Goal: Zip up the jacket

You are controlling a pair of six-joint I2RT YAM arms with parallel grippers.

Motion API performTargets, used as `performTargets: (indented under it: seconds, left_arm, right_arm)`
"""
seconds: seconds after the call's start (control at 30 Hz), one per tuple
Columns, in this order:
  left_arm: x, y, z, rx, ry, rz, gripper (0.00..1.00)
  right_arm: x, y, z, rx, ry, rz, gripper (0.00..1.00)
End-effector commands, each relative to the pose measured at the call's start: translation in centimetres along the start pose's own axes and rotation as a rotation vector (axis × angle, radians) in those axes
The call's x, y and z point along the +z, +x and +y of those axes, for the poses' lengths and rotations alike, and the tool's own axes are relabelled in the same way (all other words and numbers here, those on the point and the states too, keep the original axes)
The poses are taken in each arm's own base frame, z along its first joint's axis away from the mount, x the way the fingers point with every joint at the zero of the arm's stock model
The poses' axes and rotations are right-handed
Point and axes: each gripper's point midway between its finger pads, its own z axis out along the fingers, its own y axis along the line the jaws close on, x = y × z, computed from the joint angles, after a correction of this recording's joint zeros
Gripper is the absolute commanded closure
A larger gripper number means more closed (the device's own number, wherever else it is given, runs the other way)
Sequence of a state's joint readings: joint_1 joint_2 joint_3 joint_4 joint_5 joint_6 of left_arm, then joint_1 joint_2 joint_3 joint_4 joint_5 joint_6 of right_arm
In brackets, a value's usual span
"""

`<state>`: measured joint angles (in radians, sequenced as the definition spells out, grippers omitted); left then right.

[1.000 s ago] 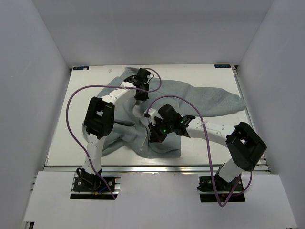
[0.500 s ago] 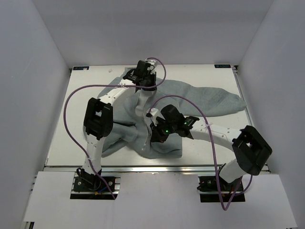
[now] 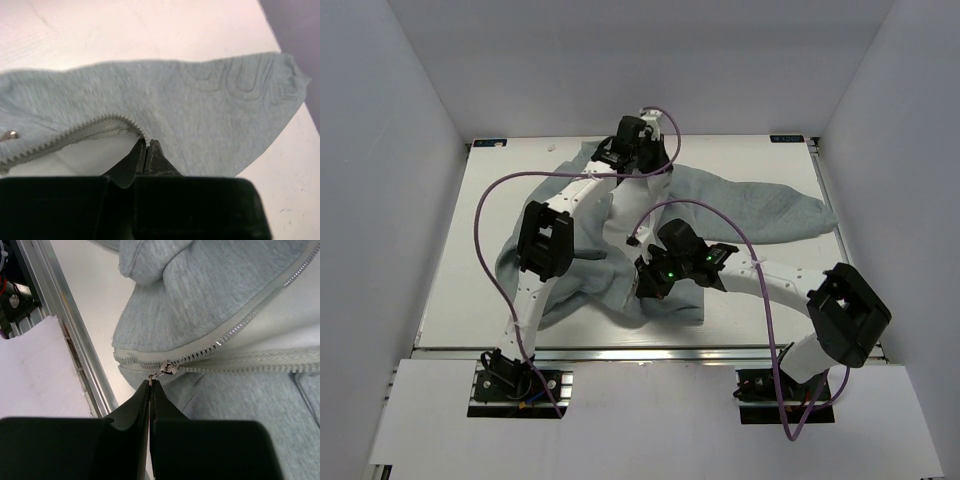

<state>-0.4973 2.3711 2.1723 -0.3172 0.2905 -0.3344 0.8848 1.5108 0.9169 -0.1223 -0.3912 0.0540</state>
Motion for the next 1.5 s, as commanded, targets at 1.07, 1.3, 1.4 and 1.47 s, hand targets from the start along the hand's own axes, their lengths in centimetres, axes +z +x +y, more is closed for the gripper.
performTargets:
  seconds: [1.07,1.3,1.4,1.47]
  left_arm:
    - [-33.0,12.7,-8.1,-0.156,0.068,-0.001,0.02]
    - [-39.0,12.3,-11.5,0.143,0.204,-0.173,0.02]
    - [-39.1,10.6,-11.3,0.188,0.167,-0.196,0.02]
    - [-38.0,10.2,-11.1,0.194,0.155,-0.188,0.02]
  right_arm:
    - [-6.9,-9.5,1.0,0.011,0.169,-0.106,1.0]
    - [-9.1,-11.7,2.2,-0.002,0.151,-0.115,1.0]
    - [-9.5,-12.7,2.2,0.001,0.144,-0.104,1.0]
    - [-9.6,-14.0,1.7,-0.006,0.16,-0.1,1.0]
